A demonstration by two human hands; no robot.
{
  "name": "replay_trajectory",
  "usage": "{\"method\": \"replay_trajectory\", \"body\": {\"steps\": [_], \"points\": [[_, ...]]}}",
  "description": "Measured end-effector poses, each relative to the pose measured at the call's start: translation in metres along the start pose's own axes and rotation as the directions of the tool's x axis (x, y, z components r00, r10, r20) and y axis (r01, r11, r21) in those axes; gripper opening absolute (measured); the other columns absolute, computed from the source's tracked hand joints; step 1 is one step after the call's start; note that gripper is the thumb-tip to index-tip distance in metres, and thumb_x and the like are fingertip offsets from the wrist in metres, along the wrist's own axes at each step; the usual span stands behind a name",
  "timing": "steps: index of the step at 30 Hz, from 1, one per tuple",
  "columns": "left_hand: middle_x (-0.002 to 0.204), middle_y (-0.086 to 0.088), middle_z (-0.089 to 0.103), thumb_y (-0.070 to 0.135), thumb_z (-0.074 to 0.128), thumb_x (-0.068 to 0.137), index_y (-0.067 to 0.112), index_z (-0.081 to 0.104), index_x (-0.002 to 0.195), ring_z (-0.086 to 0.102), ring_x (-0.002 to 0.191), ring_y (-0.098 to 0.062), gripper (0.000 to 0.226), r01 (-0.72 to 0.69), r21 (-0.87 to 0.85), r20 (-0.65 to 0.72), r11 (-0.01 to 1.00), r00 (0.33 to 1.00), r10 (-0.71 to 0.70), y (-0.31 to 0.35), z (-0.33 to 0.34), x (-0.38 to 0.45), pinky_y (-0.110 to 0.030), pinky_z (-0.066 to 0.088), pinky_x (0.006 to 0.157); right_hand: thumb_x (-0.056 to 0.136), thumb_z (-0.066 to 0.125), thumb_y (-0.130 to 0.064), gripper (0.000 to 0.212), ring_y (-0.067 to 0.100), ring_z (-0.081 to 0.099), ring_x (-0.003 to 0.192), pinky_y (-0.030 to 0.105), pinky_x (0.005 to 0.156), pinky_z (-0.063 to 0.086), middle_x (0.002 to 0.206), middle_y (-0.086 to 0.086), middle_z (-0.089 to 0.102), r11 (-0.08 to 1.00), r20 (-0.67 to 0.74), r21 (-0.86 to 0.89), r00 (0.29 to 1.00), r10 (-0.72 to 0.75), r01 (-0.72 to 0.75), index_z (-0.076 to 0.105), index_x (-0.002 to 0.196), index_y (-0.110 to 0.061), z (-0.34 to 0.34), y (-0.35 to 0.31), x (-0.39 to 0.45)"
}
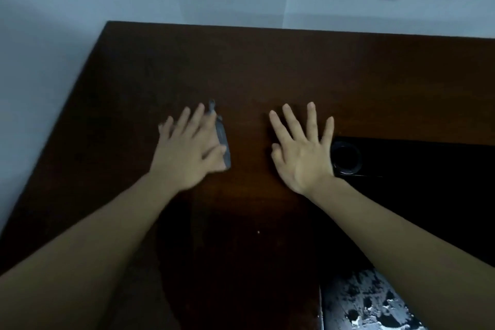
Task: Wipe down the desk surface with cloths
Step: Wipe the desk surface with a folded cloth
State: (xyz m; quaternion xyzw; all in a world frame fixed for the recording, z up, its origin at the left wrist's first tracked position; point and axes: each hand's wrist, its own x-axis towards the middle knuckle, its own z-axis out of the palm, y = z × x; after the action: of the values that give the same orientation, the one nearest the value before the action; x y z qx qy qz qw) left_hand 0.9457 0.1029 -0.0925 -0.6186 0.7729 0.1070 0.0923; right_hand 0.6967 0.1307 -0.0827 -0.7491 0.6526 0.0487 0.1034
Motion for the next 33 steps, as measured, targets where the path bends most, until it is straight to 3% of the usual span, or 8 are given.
{"method": "replay_trajectory", "body": {"steps": [5,9,12,17,20,25,30,33], "points": [[0.170,-0.002,-0.009,0.066,0.015,0.099,0.028,-0.005,0.161,-0.008,0.156,-0.026,0.076,0.044,-0.025,-0.027,0.999,0.999,-0.045,0.010,-0.004,0.013,-0.054,-0.002,0.125,0.107,0.025,-0.044,0.060,0.036,-0.023,0.153,0.065,0.119,-0.013,0.171,-0.001,-0.010,0.988,0.062,0.146,0.997,0.036,-0.044,0.007,0.163,-0.031,0.008,-0.041,0.007],[0.166,0.007,-0.018,0.069,0.016,0.098,0.035,-0.013,0.157,-0.015,0.153,-0.017,0.074,-0.161,-0.043,0.026,0.986,0.986,0.163,0.001,0.010,-0.056,-0.045,-0.011,0.122,0.107,0.018,-0.045,0.060,0.037,-0.018,0.154,0.065,0.121,-0.007,0.170,0.001,-0.012,0.994,0.043,0.067,0.996,0.081,-0.084,0.000,0.163,-0.030,0.014,-0.049,0.007],[0.168,0.004,-0.005,0.072,0.013,0.099,0.033,-0.004,0.159,-0.006,0.156,-0.019,0.075,-0.260,-0.025,0.040,0.965,0.964,0.261,-0.032,0.021,-0.100,-0.039,-0.012,0.123,0.105,0.014,-0.046,0.062,0.038,-0.014,0.155,0.065,0.122,-0.003,0.171,0.002,-0.010,0.994,0.028,0.039,0.994,0.103,-0.104,0.001,0.163,-0.029,0.015,-0.055,0.005],[0.166,0.008,-0.021,0.074,0.007,0.094,0.036,-0.018,0.156,-0.025,0.150,-0.014,0.077,-0.075,-0.003,-0.004,0.997,0.997,0.075,-0.065,0.013,-0.058,-0.040,-0.017,0.121,0.092,-0.006,-0.051,0.075,0.039,-0.011,0.155,0.065,0.122,-0.003,0.171,0.003,-0.007,0.994,0.031,0.016,0.994,0.104,-0.105,0.003,0.163,-0.029,0.016,-0.055,0.007],[0.169,0.003,-0.014,0.070,0.013,0.098,0.032,-0.008,0.160,-0.014,0.155,-0.021,0.076,0.046,-0.008,-0.019,0.999,0.999,-0.046,-0.065,-0.004,-0.002,-0.049,-0.008,0.124,0.093,-0.005,-0.051,0.074,0.039,-0.012,0.155,0.065,0.122,-0.004,0.171,0.003,-0.007,0.995,0.025,0.018,0.995,0.101,-0.101,0.003,0.163,-0.029,0.017,-0.057,0.008],[0.170,-0.002,-0.010,0.068,0.013,0.098,0.027,-0.006,0.161,-0.009,0.156,-0.027,0.077,0.087,-0.030,-0.019,0.996,0.996,-0.087,-0.044,-0.010,0.028,-0.053,-0.004,0.125,0.093,-0.002,-0.051,0.073,0.039,-0.011,0.155,0.065,0.122,-0.004,0.171,0.003,-0.006,0.995,0.013,0.026,0.995,0.097,-0.098,0.004,0.163,-0.029,0.019,-0.054,0.007],[0.167,0.007,-0.016,0.070,0.018,0.098,0.034,-0.011,0.158,-0.014,0.155,-0.019,0.076,-0.208,-0.049,0.036,0.977,0.977,0.210,-0.023,0.007,-0.056,-0.045,-0.010,0.123,0.097,0.005,-0.049,0.068,0.039,-0.008,0.155,0.065,0.122,-0.002,0.171,0.003,-0.003,0.994,0.014,0.016,0.994,0.107,-0.107,0.007,0.163,-0.029,0.018,-0.054,0.007],[0.169,0.005,-0.002,0.072,0.015,0.097,0.031,0.003,0.161,-0.002,0.156,-0.020,0.077,-0.336,-0.033,0.062,0.941,0.939,0.337,-0.035,0.019,-0.099,-0.044,-0.005,0.124,0.096,0.003,-0.050,0.069,0.039,-0.009,0.155,0.065,0.122,-0.002,0.171,0.004,-0.003,0.994,0.017,0.016,0.994,0.111,-0.112,0.007,0.163,-0.029,0.017,-0.055,0.007]]}}
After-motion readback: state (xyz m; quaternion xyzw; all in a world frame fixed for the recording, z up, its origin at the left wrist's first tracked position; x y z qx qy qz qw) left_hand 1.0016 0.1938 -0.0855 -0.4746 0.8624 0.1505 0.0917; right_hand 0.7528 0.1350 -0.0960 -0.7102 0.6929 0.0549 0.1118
